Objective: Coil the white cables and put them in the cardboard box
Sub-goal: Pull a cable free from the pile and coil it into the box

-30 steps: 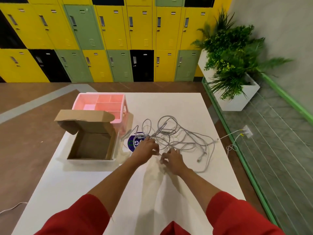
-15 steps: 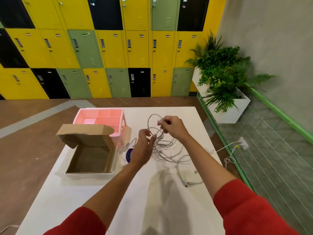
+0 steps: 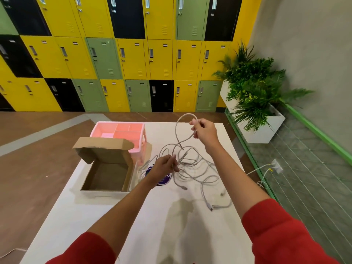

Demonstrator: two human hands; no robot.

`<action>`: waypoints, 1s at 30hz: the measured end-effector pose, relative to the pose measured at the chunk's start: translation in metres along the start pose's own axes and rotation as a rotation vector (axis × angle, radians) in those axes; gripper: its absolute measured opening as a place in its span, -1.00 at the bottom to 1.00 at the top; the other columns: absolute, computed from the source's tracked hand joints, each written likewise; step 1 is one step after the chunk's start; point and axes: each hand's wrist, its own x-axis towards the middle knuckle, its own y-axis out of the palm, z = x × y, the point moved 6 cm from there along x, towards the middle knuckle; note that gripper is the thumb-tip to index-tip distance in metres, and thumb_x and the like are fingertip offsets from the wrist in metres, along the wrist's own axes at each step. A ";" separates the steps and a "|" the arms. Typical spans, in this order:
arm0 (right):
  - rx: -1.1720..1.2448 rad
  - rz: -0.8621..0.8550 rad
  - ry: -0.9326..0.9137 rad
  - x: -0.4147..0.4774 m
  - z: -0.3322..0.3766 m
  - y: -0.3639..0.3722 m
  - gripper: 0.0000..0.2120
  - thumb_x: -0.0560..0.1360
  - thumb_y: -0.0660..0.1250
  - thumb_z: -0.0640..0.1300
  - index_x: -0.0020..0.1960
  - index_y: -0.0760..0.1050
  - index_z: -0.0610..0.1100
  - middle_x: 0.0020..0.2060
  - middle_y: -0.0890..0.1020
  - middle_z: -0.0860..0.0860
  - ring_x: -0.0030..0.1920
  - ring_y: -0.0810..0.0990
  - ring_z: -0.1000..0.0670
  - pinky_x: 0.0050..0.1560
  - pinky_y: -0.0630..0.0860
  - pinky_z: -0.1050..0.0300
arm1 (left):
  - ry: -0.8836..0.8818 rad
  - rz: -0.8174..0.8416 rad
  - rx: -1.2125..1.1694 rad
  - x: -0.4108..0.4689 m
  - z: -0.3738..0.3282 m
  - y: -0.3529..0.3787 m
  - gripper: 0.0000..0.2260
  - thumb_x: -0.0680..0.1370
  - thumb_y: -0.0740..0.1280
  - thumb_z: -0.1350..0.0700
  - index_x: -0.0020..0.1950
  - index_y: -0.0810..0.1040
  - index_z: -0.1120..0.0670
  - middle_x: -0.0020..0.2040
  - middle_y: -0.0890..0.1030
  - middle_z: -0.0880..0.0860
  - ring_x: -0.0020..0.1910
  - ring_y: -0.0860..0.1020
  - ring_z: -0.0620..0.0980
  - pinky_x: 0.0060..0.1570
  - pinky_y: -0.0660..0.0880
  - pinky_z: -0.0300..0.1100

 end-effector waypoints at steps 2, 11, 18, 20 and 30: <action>-0.053 -0.084 0.088 0.001 -0.021 -0.006 -0.80 0.59 0.21 -0.15 0.01 0.56 -0.24 -0.25 0.60 -0.06 -0.34 0.53 0.02 -0.25 0.50 0.12 | -0.010 -0.063 -0.023 -0.001 -0.003 -0.009 -0.72 0.66 0.15 0.10 -0.20 0.46 0.16 -0.44 0.47 0.01 -0.44 0.51 -0.12 -0.26 0.43 -0.21; -0.559 -0.086 0.046 -0.033 -0.063 -0.004 -0.53 0.54 0.31 -0.18 0.41 0.27 -0.11 0.35 0.32 -0.13 0.33 0.30 -0.19 0.27 0.28 -0.08 | 0.144 -0.049 0.195 0.003 -0.051 -0.019 -0.70 0.64 0.19 0.01 -0.25 0.50 0.09 -0.46 0.22 -0.05 -0.47 0.19 -0.14 -0.49 0.14 -0.31; -0.101 0.380 0.011 -0.046 -0.040 0.027 -0.50 0.64 0.03 0.13 -0.01 0.60 -0.20 -0.40 0.58 -0.04 -0.29 0.59 0.04 -0.11 0.49 0.13 | 0.113 -0.017 -0.009 0.008 -0.080 -0.030 -0.71 0.63 0.18 -0.04 -0.19 0.48 0.09 -0.48 0.18 -0.13 -0.49 0.13 -0.17 -0.49 0.09 -0.32; -0.014 0.414 0.022 -0.046 -0.035 0.027 -0.53 0.64 0.08 0.10 -0.06 0.57 -0.25 -0.45 0.41 -0.02 -0.42 0.44 0.08 -0.28 0.44 0.25 | 0.104 -0.021 -0.020 0.009 -0.081 -0.038 -0.71 0.63 0.18 -0.04 -0.19 0.49 0.08 -0.48 0.17 -0.12 -0.49 0.11 -0.16 -0.49 0.06 -0.31; -0.112 0.102 -0.107 -0.022 -0.007 0.009 -0.70 0.61 0.20 -0.02 -0.19 0.50 -0.16 -0.47 0.34 0.00 -0.44 0.31 0.06 -0.37 0.31 0.17 | -0.113 0.140 -0.294 0.002 -0.049 -0.036 -0.71 0.59 0.19 -0.08 -0.13 0.50 0.11 -0.47 0.19 -0.08 -0.53 0.12 -0.18 -0.55 0.05 -0.34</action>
